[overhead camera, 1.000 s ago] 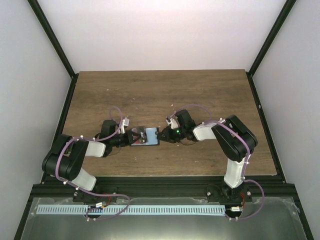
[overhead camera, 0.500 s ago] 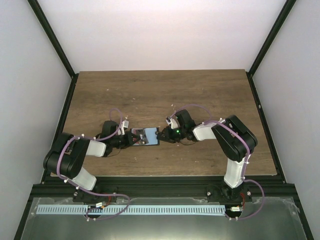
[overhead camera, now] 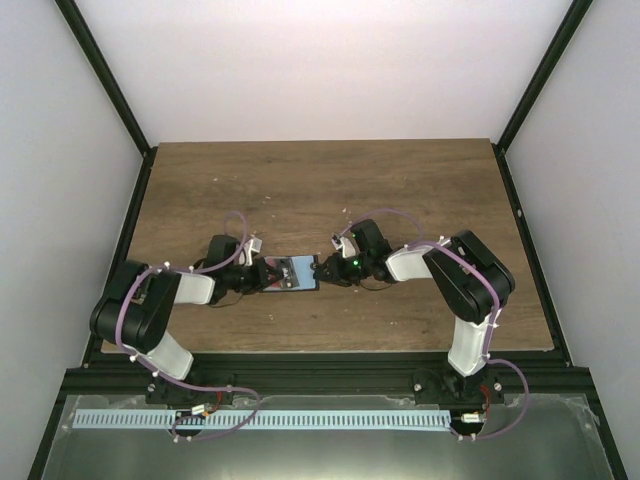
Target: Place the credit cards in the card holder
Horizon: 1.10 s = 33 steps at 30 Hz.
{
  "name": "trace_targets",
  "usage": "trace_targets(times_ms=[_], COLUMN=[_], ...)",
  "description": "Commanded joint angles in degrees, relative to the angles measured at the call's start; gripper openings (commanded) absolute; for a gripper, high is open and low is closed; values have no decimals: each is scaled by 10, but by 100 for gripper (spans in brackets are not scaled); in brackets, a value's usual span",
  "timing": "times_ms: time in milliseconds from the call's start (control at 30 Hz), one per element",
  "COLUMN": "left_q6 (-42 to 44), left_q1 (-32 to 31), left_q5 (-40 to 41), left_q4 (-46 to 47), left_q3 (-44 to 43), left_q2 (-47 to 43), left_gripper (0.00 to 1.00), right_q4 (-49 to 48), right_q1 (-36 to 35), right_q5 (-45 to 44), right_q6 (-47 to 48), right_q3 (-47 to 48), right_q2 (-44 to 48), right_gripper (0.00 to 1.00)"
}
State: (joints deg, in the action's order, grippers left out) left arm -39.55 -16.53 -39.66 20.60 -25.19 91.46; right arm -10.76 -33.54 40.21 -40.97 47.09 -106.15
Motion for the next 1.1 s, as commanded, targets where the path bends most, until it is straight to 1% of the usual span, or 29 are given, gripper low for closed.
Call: trace_targets(times_ms=[0,233,600,1067], left_q6=[62,84,78,87], left_q1=[-2,-2,-12,-39], left_q5=[-5,-5,-12,-10], left_q4=[-105,-160,-151,-160], left_q3=[-21,-41,-54,-109], left_q2=[13,16,36,89], left_gripper=[4,4,4,4], right_q4=[-5,-2,18,33], right_q1=[5,4,5,14], right_q5=[7,7,-1,-13], right_q6=[3,7,24,40], right_q3=[2,12,31,41], right_q2=[-6,-9,-17,-18], right_gripper=[26,26,26,25])
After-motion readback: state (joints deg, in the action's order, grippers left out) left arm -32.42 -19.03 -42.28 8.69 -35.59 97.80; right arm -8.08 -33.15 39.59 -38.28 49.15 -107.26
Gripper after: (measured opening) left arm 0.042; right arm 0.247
